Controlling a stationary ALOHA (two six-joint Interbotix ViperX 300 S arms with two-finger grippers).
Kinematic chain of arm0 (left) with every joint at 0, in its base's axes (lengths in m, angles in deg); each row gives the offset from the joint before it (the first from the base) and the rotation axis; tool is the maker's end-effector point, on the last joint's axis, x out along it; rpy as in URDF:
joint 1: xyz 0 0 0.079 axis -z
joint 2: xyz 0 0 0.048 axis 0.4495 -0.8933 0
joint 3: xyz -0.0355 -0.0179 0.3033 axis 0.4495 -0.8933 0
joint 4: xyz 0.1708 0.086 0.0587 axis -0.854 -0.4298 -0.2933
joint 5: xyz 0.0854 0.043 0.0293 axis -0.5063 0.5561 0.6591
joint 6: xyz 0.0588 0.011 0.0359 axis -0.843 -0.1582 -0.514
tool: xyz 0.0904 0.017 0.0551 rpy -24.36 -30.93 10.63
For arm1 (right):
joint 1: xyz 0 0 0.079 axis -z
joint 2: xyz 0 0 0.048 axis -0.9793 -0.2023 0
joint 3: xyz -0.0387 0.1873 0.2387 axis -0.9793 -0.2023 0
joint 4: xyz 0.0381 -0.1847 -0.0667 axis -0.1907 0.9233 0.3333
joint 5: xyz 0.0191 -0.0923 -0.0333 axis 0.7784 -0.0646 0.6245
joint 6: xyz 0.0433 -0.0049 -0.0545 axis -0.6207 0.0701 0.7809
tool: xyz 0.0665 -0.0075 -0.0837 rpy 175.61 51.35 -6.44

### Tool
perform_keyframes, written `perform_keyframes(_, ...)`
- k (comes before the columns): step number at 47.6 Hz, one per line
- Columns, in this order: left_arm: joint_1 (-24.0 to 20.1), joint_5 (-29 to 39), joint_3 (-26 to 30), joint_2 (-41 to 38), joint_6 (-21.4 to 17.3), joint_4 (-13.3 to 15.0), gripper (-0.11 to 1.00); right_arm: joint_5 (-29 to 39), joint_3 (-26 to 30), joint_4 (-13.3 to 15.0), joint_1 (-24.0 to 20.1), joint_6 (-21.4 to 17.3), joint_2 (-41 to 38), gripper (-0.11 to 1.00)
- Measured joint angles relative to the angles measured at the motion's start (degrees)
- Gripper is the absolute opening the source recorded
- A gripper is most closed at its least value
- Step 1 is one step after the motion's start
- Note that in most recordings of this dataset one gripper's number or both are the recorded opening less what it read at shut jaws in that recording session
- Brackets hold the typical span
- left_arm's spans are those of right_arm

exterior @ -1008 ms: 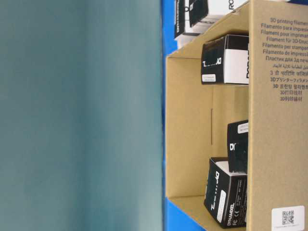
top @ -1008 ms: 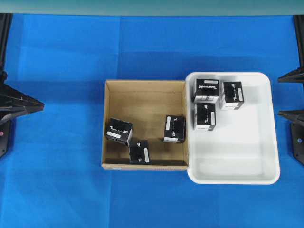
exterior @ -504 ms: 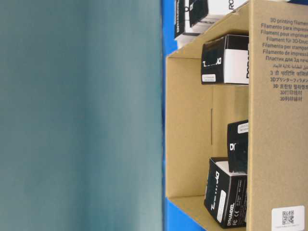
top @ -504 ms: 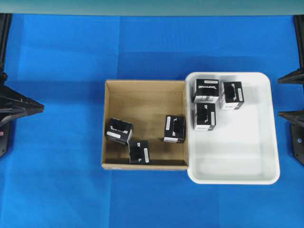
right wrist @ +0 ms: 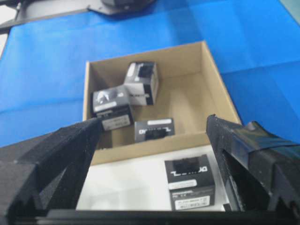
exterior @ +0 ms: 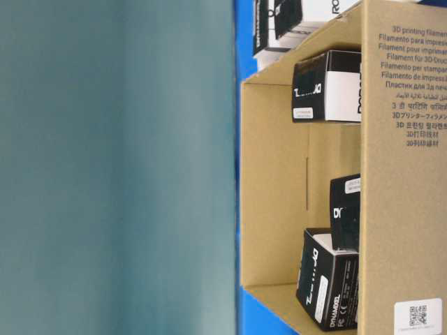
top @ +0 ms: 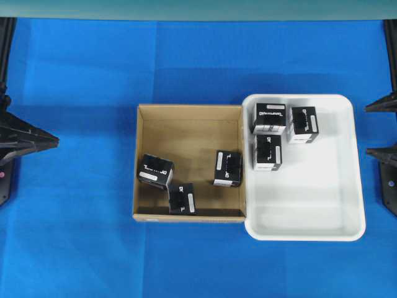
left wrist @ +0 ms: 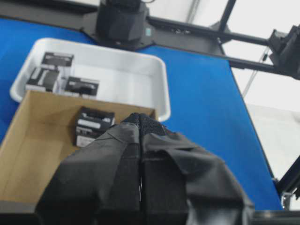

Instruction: Pick a box that is randomly placed inside the cardboard box.

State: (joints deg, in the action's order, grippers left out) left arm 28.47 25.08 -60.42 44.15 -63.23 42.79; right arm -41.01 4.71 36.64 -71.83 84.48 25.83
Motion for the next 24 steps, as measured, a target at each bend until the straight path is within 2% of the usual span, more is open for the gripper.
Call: perform_keyframes(24, 0.0, 1.1, 0.0, 0.0, -0.1, 0.0, -0.07, 1.9, 0.0, -0.1, 0.0, -0.1, 0.2, 1.00)
